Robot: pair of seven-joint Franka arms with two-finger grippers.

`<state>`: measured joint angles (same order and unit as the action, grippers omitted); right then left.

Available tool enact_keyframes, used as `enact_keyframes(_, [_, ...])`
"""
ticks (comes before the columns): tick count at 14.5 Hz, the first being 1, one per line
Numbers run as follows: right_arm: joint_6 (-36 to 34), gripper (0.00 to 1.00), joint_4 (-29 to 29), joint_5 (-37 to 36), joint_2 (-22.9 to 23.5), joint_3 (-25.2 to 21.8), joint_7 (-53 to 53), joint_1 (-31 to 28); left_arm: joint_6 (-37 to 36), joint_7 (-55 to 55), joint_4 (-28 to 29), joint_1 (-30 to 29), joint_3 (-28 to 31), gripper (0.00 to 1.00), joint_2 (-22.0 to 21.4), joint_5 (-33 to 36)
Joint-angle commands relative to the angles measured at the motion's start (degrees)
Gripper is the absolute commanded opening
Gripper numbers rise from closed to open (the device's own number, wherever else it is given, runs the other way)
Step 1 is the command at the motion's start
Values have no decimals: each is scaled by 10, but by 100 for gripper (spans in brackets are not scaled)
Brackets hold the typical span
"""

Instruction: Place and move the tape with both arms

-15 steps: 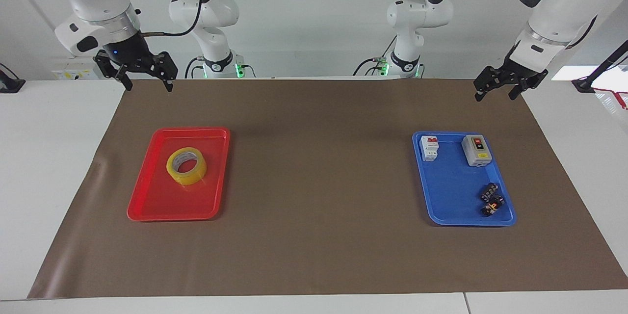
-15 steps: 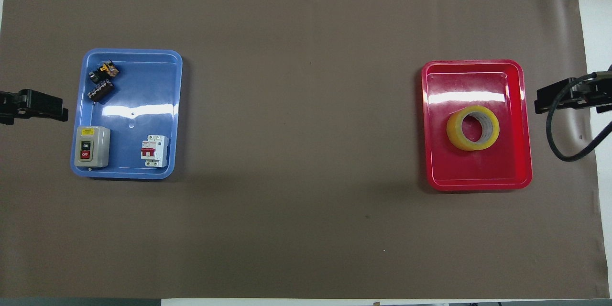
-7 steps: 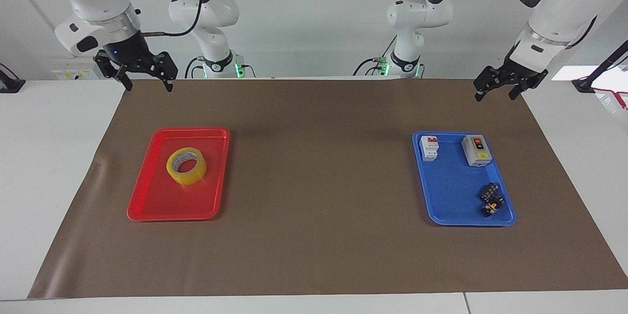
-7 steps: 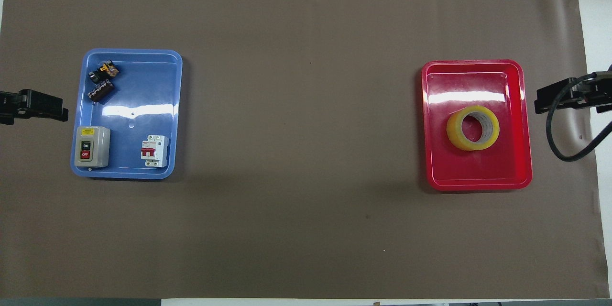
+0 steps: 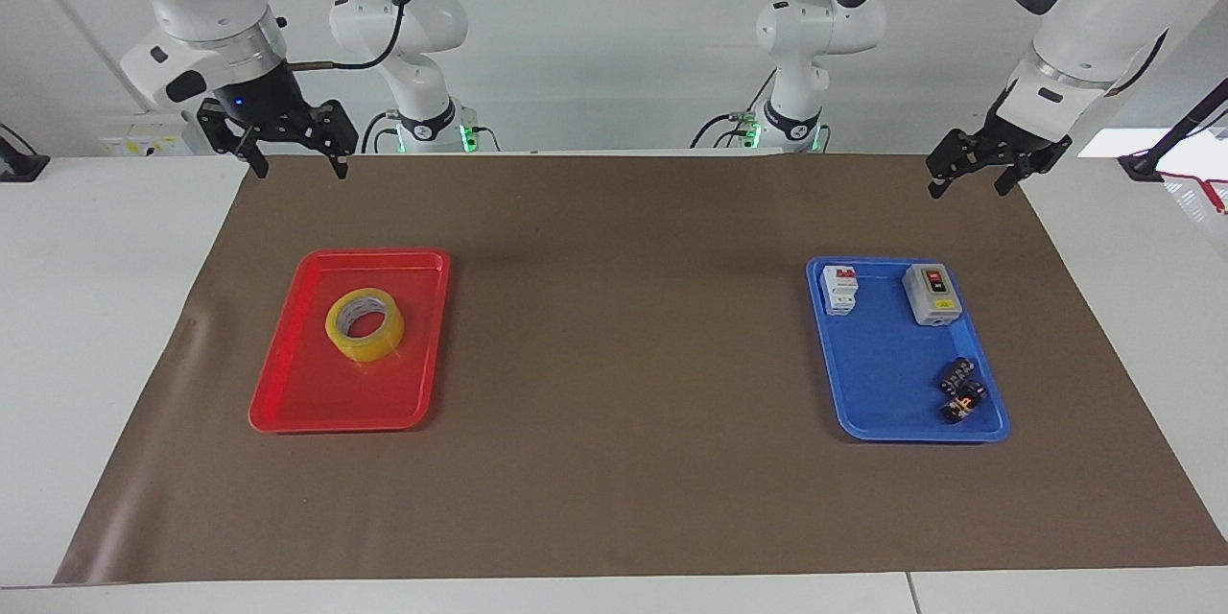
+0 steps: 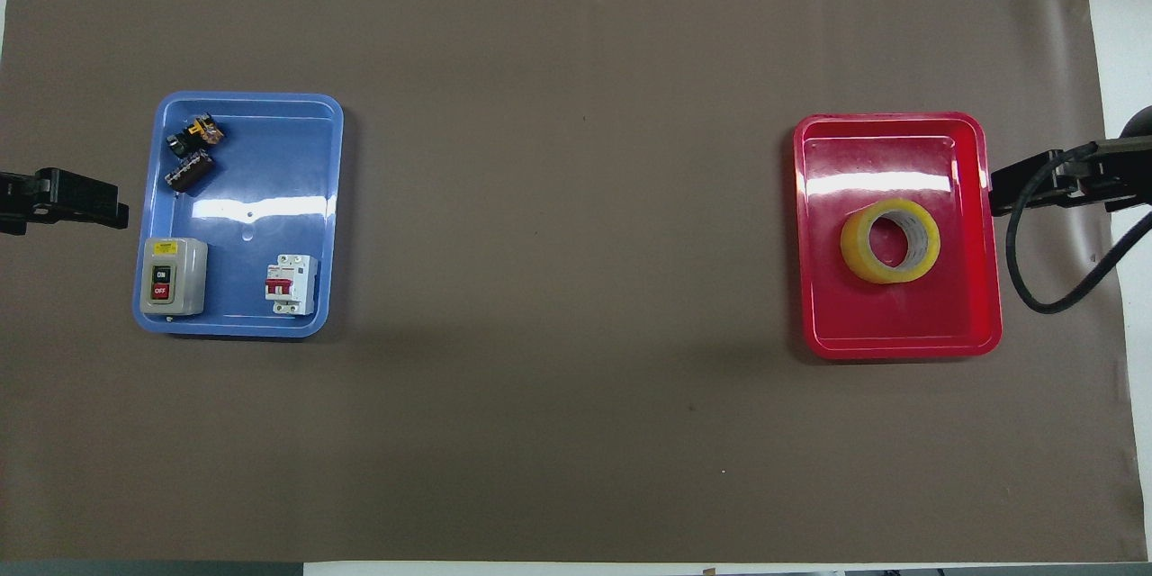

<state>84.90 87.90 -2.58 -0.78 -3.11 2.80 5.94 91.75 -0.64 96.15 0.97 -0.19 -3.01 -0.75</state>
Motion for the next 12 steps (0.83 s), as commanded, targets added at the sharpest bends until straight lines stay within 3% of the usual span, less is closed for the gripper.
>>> enact_keyframes(1, [5, 100, -4, -5, 3, -18, -7, -2, -9, -7, -5, -4, 0, 100, 2, -13])
enact_keyframes(4, [2, 100, -4, -2, 3, 19, -7, -42, -8, -7, -5, -4, 0, 100, 2, -13])
enact_keyframes(12, [-1, 100, 18, -1, -8, 17, 1, -53, -8, -7, -5, -4, 0, 100, 2, -13])
